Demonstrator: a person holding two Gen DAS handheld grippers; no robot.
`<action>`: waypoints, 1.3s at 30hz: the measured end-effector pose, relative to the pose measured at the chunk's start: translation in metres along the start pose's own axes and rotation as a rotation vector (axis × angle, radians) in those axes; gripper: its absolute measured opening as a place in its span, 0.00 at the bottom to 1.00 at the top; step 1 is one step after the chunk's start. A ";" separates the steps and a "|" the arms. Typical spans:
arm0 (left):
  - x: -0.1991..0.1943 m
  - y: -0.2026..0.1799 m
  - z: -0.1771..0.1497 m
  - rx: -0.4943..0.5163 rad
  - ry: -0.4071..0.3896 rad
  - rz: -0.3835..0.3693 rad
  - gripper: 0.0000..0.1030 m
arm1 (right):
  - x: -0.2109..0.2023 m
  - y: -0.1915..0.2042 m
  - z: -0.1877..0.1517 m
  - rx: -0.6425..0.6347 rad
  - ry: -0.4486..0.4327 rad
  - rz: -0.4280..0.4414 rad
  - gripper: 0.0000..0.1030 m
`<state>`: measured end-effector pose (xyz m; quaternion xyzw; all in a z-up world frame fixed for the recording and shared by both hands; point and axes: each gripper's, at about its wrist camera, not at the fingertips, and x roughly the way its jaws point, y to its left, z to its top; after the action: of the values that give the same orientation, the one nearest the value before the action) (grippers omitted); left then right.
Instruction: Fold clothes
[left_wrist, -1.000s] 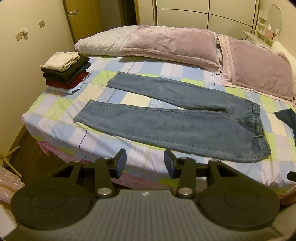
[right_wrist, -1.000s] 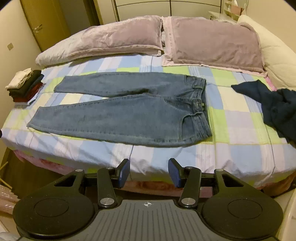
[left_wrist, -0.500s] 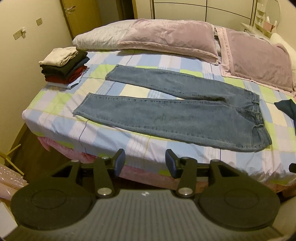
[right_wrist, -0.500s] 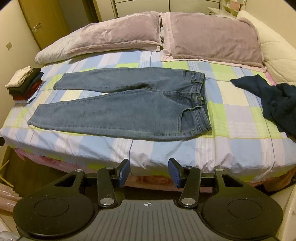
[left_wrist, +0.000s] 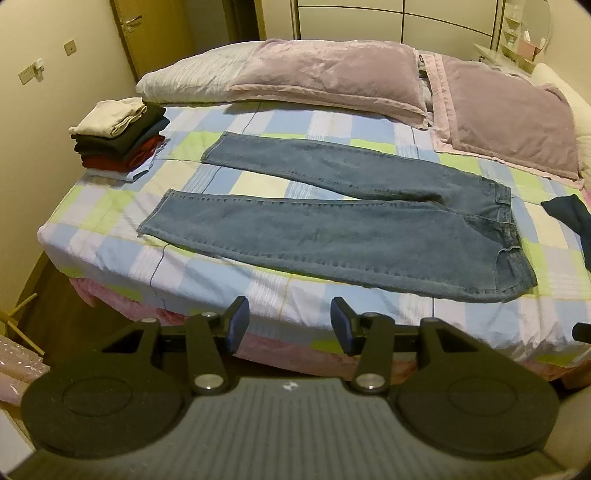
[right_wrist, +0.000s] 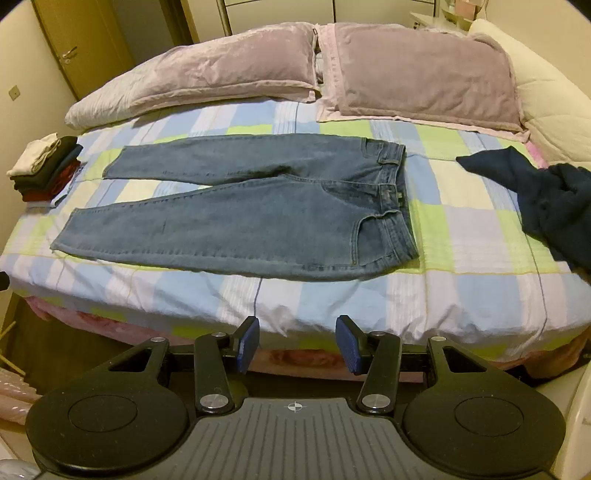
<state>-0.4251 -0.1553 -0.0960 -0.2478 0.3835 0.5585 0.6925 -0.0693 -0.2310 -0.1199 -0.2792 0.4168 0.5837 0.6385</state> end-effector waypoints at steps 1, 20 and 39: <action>0.000 0.000 0.000 -0.001 0.000 -0.001 0.43 | 0.000 0.000 0.000 -0.002 0.000 -0.002 0.48; 0.003 0.000 -0.001 -0.013 0.013 0.006 0.43 | 0.002 0.012 0.008 -0.046 -0.013 0.007 0.48; 0.067 0.001 0.055 0.008 0.047 -0.037 0.43 | 0.044 0.017 0.050 -0.019 0.027 -0.022 0.48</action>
<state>-0.4063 -0.0737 -0.1187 -0.2649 0.3974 0.5382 0.6945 -0.0765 -0.1633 -0.1309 -0.2974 0.4167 0.5767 0.6366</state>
